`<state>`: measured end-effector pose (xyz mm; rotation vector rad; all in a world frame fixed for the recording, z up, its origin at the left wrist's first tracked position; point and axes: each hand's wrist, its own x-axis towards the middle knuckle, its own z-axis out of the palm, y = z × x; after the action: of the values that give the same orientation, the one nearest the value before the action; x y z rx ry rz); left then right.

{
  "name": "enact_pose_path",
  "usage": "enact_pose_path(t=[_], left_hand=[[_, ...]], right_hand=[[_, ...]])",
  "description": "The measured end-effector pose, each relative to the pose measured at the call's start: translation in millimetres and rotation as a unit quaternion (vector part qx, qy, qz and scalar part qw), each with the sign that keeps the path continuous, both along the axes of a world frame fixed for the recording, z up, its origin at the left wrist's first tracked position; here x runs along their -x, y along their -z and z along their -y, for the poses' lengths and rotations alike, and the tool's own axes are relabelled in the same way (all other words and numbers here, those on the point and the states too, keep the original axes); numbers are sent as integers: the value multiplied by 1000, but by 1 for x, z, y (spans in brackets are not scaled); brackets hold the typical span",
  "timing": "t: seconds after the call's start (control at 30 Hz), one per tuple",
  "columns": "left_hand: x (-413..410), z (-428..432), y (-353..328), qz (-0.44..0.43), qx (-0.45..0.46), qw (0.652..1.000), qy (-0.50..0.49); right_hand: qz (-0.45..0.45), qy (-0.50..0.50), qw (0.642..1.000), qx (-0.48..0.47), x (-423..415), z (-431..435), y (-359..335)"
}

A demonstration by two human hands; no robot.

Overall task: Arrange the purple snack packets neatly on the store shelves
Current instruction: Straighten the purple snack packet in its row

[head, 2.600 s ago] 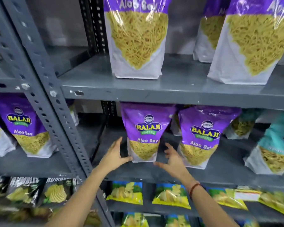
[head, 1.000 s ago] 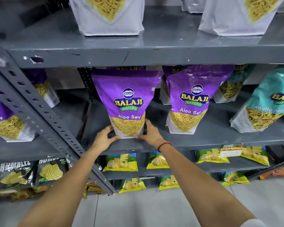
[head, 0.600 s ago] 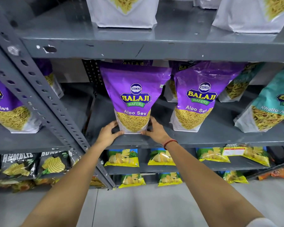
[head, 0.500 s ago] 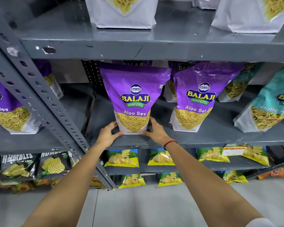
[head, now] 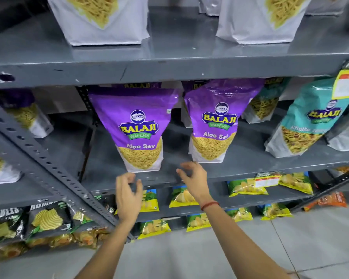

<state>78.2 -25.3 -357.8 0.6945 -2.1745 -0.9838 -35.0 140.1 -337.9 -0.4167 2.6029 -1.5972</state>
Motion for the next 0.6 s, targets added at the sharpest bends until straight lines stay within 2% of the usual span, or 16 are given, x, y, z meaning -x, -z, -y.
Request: enact_pose_path(t=[0.13,0.2,0.3,0.4,0.47,0.6], left_hand=[[26,-51,1,50,46,976,208],[53,-65,-8,69,41,966,247],[99,-76,-20,110,-13,963,245],[137,-77,-25,183,-54,945,265],[151,-77,-24,217,-60,932,282],[154,-78,-18,192,-73,944,260]], right_hand=[[-54,156,984,63,10,-60,1],[-43,174,983,52,31,-83,-1],[24,95,995,27,68,-103,-5],[29,-36,999,16,96,-107,-11],[58,-86,994,24,108,-108,-9],[113,-116,987,5,120,-116,-1]])
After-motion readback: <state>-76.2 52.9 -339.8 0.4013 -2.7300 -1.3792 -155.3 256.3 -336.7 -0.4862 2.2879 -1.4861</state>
